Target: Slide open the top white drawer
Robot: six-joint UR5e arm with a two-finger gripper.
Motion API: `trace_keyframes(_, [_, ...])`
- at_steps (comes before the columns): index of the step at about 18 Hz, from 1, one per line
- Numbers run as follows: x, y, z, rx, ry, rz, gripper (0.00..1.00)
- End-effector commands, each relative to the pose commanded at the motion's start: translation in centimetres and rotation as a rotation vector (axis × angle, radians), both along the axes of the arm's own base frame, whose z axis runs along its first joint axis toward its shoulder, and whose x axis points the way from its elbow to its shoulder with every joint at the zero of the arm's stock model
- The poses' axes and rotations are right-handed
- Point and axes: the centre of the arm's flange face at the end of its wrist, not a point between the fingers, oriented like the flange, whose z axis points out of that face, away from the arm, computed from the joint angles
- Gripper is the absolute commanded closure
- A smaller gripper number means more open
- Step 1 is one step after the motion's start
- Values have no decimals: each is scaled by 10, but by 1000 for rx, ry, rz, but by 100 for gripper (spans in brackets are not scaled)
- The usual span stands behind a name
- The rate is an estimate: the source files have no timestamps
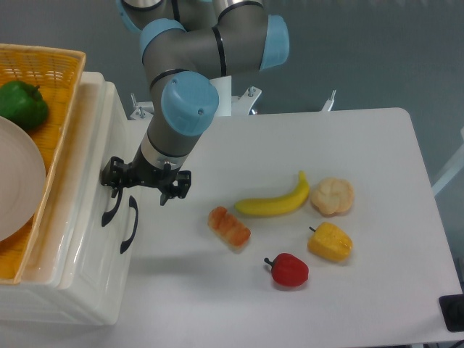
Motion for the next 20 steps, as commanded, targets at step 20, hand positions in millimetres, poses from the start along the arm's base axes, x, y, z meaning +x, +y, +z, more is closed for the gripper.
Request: trace_keyframes(20, [-5, -2, 1, -16, 52, -17, 0])
